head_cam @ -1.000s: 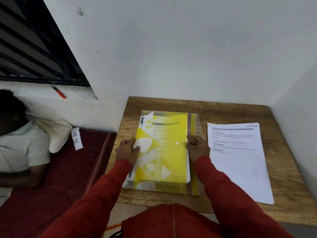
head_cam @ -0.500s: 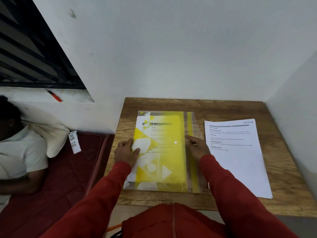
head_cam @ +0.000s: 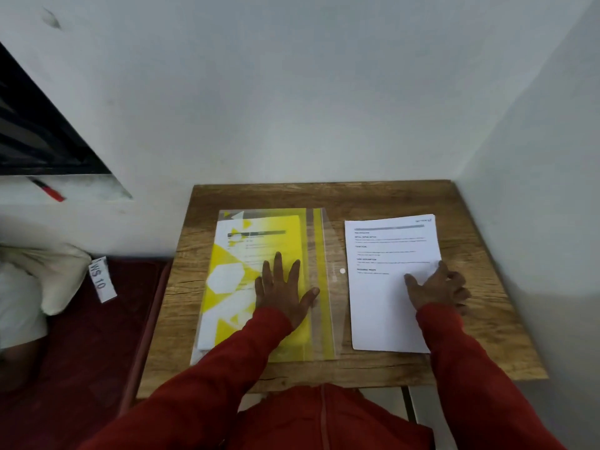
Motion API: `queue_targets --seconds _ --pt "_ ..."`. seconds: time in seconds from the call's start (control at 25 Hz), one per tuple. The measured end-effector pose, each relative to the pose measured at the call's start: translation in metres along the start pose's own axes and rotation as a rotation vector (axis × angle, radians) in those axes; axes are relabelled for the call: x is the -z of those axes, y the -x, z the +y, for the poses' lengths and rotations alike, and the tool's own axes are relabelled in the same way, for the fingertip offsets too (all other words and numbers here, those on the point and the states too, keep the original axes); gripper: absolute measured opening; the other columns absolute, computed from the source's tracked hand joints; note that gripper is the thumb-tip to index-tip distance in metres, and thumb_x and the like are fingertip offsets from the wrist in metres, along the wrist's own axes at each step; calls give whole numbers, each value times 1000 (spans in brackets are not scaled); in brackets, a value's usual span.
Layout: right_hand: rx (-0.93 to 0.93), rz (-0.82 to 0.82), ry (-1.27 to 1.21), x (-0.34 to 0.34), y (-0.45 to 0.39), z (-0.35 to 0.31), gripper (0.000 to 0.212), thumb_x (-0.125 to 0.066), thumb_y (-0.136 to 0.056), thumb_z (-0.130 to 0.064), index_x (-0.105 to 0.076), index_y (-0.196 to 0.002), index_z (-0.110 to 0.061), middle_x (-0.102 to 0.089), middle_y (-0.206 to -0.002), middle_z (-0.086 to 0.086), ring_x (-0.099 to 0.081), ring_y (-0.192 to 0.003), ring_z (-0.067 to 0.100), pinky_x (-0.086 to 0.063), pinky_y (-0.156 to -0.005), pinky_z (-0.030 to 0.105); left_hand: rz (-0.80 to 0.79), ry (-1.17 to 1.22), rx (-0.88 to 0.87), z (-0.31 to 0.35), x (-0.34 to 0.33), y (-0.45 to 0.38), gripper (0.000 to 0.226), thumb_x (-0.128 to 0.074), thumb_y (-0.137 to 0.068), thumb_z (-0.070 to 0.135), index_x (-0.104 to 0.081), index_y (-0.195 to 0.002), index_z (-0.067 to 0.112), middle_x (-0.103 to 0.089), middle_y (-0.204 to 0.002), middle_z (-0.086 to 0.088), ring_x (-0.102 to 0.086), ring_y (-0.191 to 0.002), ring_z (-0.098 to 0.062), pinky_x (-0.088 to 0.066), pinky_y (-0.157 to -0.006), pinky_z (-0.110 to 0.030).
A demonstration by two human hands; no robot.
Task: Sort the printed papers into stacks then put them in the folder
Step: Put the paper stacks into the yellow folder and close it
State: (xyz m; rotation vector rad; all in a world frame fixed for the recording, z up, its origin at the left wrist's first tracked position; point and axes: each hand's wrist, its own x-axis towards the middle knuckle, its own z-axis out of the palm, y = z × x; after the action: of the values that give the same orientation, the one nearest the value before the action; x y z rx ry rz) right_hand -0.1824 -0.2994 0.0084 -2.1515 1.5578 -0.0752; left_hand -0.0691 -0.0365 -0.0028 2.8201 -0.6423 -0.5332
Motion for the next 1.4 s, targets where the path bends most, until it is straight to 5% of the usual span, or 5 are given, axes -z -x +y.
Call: queue_targets --seconds 0.24,0.56,0.88,1.12,1.4 --pt "-36 -150 -283 19 -28 10 50 -74 -80 -26 -54 -126 -18 -64 -121 10 -55 -112 36 -37 -104 50 -38 -63 48 10 -4 3 81 -41 -89 62 -6 -153 27 13 -161 -11 11 -147 -38 -4 -116 -54" --pt "321 -149 -413 70 -19 -6 35 -60 -92 -15 -59 -127 -11 -63 -119 12 -58 -103 27 -40 -83 29 167 193 113 16 19 25 41 -55 -86 37 -49 -125 29 -51 -121 0 -58 -107 -24 -51 -80 -39" --pt "347 -646 -583 51 1 -38 22 -64 -90 -8 -70 -99 -27 -75 -100 2 -72 -86 23 -57 -84 46 373 275 91 10 24 41 30 -59 -87 21 -64 -117 23 -61 -104 2 -62 -93 -23 -51 -75 -36" --pt "322 -736 -528 39 3 -46 16 -62 -91 -7 -68 -97 -21 -73 -93 -2 -70 -80 16 -52 -66 27 443 301 182 1 31 47 29 -53 -91 19 -62 -119 22 -59 -113 -3 -62 -97 -29 -53 -78 -43" --pt "318 -780 -515 39 4 -50 15 -65 -90 -11 -68 -94 -25 -73 -94 0 -71 -85 22 -57 -76 36 434 250 160 -16 33 51 29 -52 -94 23 -62 -121 22 -57 -117 -3 -63 -95 -30 -54 -75 -43"
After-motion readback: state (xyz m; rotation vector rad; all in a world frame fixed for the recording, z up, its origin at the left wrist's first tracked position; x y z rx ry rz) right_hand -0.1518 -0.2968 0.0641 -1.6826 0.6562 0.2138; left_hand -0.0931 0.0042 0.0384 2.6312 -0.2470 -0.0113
